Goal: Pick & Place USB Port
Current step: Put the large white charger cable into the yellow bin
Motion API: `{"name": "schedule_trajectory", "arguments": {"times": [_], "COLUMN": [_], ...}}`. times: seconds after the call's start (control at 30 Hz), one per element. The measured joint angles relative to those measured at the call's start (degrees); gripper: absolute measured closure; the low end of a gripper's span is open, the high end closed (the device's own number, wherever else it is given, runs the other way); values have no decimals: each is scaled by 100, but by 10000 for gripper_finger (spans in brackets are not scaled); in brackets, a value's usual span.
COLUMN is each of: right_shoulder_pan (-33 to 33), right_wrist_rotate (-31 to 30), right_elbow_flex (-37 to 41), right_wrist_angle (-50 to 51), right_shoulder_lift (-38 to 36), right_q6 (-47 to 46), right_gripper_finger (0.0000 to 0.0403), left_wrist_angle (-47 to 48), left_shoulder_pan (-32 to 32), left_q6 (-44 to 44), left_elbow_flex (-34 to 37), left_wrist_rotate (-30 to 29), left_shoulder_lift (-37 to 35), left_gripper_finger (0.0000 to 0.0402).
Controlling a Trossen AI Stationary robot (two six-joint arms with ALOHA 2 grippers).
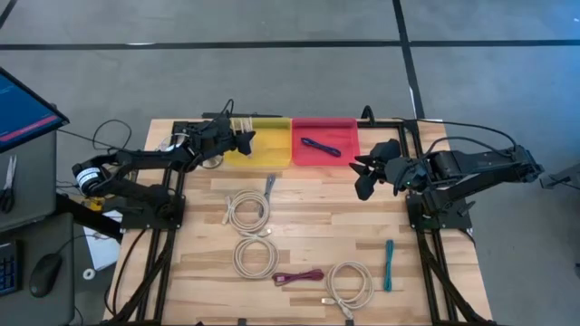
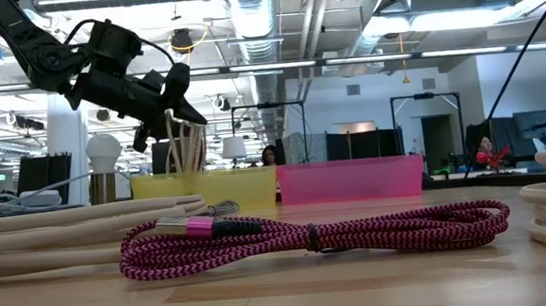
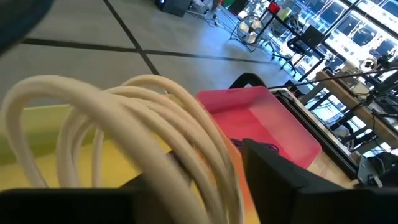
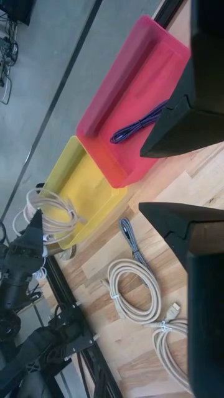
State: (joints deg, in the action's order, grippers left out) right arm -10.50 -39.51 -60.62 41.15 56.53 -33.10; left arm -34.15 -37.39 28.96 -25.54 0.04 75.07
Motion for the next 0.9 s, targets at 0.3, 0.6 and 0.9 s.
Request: {"name": "schedule_trajectory", "arguments": {"times": [0.3, 0.6, 0.9], "right_shoulder_pan": [0, 0, 0], "right_wrist_rotate": [0, 0, 46], "right_elbow_flex": [0, 0, 0], "right_wrist_angle": [20, 73, 170], "right_shoulder_lift": [0, 0, 2], "right_q6": [2, 2, 2], "right_gripper_finger": [285, 285, 285], "left_wrist_angle": [630, 1870, 3736], "left_shoulder_pan": [1, 2, 2], "left_q6": [87, -482, -1394], "left_elbow_flex": [-112, -1333, -2299], "left_wrist_rotate": [191, 598, 64], "left_shoulder_lift": [-2, -2, -2], "left_gripper_finger": [196, 265, 284]}}
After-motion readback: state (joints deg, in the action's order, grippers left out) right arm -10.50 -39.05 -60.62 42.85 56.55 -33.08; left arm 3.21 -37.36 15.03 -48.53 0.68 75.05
